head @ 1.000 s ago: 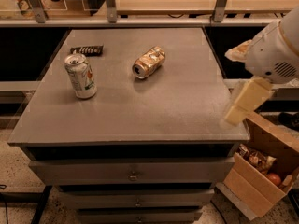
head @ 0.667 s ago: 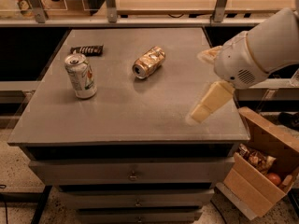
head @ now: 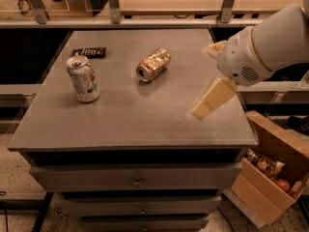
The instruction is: Knock 7up can over
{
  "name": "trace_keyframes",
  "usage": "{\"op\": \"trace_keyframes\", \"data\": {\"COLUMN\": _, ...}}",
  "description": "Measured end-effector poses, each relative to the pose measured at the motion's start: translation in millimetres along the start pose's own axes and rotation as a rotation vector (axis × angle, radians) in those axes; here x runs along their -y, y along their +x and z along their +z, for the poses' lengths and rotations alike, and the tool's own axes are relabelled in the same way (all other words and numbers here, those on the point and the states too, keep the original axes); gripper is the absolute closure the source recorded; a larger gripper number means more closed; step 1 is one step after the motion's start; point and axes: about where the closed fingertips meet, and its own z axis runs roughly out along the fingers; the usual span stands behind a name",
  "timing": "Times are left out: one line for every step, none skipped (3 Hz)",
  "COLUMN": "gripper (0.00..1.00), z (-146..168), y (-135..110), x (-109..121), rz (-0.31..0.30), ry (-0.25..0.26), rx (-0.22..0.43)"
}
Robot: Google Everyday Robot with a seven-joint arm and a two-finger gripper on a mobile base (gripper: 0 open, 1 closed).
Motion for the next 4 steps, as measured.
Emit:
{"op": "trace_keyframes", "data": {"gripper": 0.00, "z": 19, "y": -3, "x": 8, "rz": -0.021, "ry": 0.007, "rx": 0.030}}
{"op": "trace_keyframes", "data": {"gripper": 0.00, "z": 62, "y": -19, "x": 25, "rz": -0.058, "ry": 0.002, "rx": 0.100}}
{"op": "trace_keyframes", "data": {"gripper": 0.00, "z": 112, "y": -41, "x": 40, "rz": -0.088, "ry": -0.027, "rx": 0.175}}
{"op": "trace_keyframes", "data": {"gripper": 0.00, "z": 155, "y": -63, "x": 52, "rz": -0.073, "ry": -0.058, "rx": 0.276}}
